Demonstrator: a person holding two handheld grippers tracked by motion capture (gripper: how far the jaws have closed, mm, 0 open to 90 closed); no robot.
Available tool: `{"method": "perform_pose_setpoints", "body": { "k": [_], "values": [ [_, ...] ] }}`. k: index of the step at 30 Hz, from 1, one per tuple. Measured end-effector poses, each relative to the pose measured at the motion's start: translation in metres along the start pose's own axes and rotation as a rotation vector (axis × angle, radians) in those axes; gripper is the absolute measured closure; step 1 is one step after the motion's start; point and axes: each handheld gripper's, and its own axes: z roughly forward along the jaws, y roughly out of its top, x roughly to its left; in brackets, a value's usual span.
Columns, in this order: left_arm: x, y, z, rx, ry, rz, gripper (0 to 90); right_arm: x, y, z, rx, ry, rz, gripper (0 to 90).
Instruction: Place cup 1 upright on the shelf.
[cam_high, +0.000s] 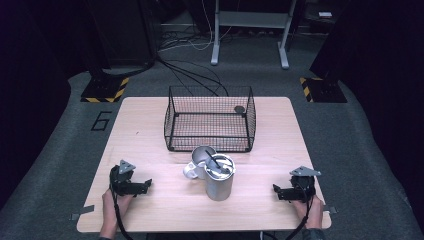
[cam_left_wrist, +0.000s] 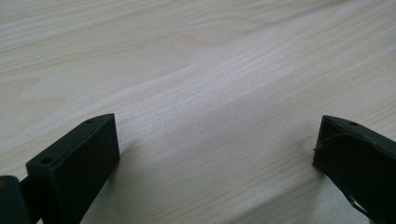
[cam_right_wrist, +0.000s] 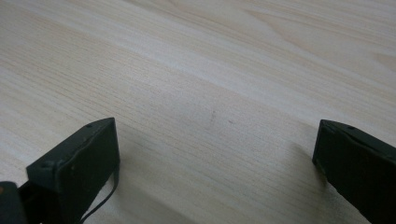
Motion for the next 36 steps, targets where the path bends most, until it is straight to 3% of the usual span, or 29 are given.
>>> {"method": "perform_pose_setpoints", "body": {
  "k": [12, 15, 20, 27, 36],
  "values": [
    [-0.001, 0.004, 0.003, 0.006, 0.001, 0.003, 0.3, 0.0, 0.0, -0.001, -0.001, -0.012, -0.007, 0.0],
    [-0.001, 0.004, 0.004, 0.001, -0.001, 0.002, 0.3, -0.001, 0.0, -0.005, -0.009, 0.024, 0.021, 0.0],
    [-0.001, 0.004, 0.004, 0.001, -0.001, 0.001, 0.4, 0.001, 0.004, -0.014, -0.023, 0.044, 0.034, 0.0],
    [-0.001, 0.004, 0.004, -0.003, 0.003, 0.001, 0.4, 0.014, 0.017, -0.026, -0.054, 0.073, 0.032, 0.0],
    [-0.001, 0.004, 0.003, 0.006, -0.003, 0.003, 0.5, 0.032, 0.034, -0.039, -0.092, 0.105, -0.008, 0.2]
  ]
}}
